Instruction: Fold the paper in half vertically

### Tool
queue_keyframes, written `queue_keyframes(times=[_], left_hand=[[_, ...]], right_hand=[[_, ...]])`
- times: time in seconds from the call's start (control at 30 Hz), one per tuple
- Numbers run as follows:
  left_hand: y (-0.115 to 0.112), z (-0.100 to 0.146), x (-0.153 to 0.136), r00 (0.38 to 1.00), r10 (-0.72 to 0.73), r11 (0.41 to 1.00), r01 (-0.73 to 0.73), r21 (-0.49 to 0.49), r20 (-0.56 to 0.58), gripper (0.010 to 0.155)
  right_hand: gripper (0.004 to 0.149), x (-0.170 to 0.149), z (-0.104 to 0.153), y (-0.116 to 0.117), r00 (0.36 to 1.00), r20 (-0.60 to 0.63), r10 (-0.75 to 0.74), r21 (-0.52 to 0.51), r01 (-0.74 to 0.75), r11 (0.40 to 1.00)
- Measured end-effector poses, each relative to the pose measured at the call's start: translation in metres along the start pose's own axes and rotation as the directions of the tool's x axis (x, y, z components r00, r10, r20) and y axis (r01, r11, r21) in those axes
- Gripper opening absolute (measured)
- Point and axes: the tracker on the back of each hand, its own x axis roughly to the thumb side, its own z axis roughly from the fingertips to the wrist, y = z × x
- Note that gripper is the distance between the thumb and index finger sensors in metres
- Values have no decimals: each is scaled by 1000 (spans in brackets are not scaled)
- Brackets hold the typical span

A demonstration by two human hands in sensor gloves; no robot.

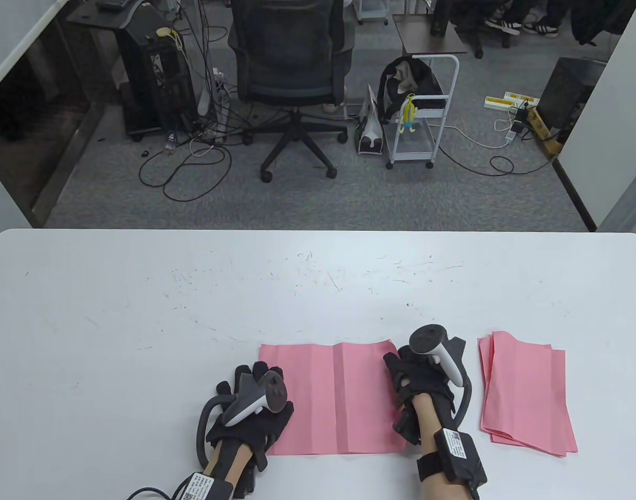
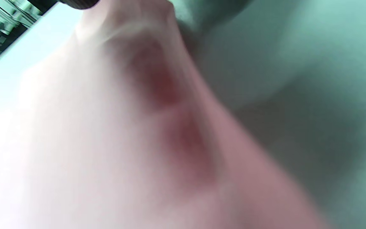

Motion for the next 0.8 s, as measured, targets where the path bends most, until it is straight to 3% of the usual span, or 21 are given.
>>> queue_keyframes(times=[0.2, 0.4, 0.6, 0.8], left_hand=[[0, 0, 0, 1000, 0, 1000, 0, -4, 0, 79], [0, 0, 0, 1000, -3, 1000, 3, -3, 0, 79], [0, 0, 0, 1000, -4, 1000, 4, -2, 0, 79], [0, 0, 0, 1000, -5, 1000, 5, 0, 1, 79]], right_hand=[[60, -10, 14, -11, 959, 140, -248, 159, 225, 961], [66, -2, 36, -10, 845, 235, -480, 319, 400, 859], [66, 20, 59, 6, 782, 362, -507, 355, 388, 851], [66, 50, 74, 37, 810, 460, -364, 293, 249, 923]])
